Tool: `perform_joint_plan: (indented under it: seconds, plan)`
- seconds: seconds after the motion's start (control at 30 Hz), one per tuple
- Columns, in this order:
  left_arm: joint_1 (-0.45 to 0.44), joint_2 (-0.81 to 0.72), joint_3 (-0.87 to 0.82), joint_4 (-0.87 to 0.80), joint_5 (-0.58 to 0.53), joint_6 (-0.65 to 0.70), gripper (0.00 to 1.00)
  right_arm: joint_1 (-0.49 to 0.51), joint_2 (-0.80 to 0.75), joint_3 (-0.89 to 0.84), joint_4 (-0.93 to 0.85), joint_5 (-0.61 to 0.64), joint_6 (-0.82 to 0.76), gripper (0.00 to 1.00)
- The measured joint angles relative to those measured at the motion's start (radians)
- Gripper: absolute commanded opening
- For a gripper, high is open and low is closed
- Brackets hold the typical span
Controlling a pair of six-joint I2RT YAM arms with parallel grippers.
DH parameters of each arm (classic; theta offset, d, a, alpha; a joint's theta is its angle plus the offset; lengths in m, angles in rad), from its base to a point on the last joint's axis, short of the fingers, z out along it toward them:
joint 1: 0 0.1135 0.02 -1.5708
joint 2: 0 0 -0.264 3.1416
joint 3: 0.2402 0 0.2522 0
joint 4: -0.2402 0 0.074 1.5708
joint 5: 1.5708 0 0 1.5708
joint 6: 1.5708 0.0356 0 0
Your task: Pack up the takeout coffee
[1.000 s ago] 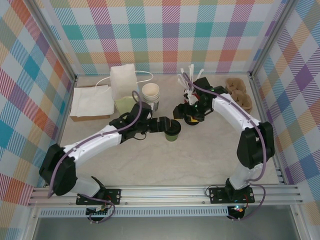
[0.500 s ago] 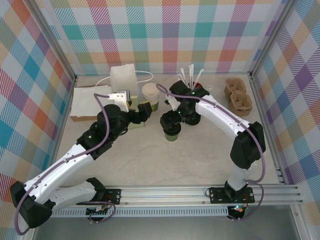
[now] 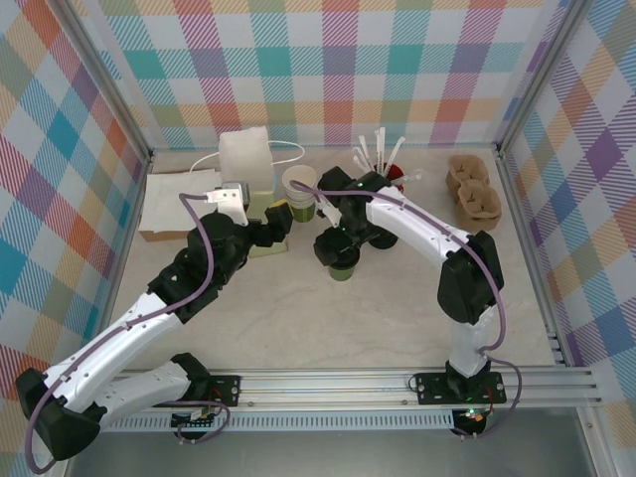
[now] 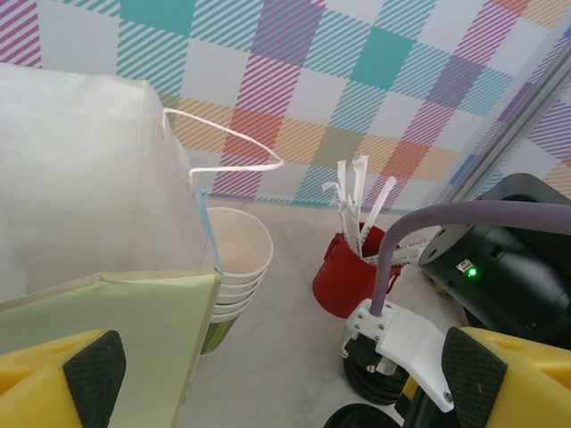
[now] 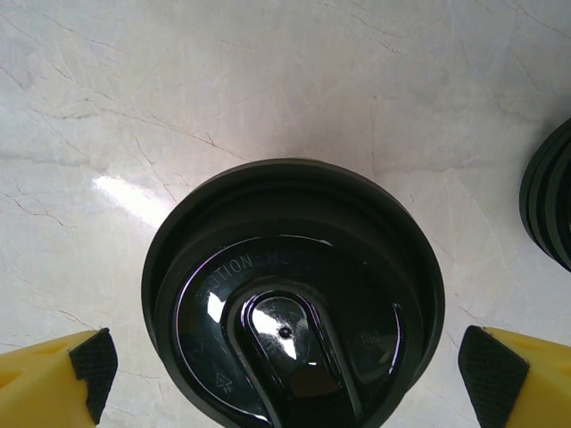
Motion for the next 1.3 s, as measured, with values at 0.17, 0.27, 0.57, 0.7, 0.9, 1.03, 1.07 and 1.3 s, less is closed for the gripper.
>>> perform_joint_plan:
  seconds: [0.17,0.27,0.57,0.7,0.9,1.03,1.07,1.3]
  plan:
    - [0.003,-0.01,-0.002,0.0,0.0,0.0,0.94,0.0,0.024,0.008,-0.004,-0.001,0.0,1.0]
    - [0.006,-0.016,-0.002,-0.002,-0.004,0.0,0.94,0.001,0.04,0.011,-0.004,0.0,0.0,1.0]
    - [0.015,-0.026,-0.008,-0.007,-0.007,0.0,0.94,0.005,0.058,0.012,-0.005,0.0,0.0,1.0]
    - [0.019,-0.029,-0.008,-0.014,-0.007,0.0,0.94,0.005,0.071,0.013,-0.008,0.0,0.0,1.0]
    - [0.022,-0.029,-0.008,-0.026,-0.007,0.0,0.94,0.005,0.103,0.012,-0.011,0.0,-0.002,0.95]
    - [0.026,-0.029,-0.008,-0.026,-0.007,0.0,0.94,0.005,0.105,0.012,-0.011,0.0,-0.004,0.89]
    - [0.026,-0.029,-0.008,-0.026,-0.007,0.0,0.95,0.005,0.105,0.011,-0.011,0.0,-0.005,0.88]
    - [0.027,-0.029,-0.008,-0.027,-0.007,0.0,0.95,-0.005,0.079,-0.024,-0.008,-0.002,0.004,0.86]
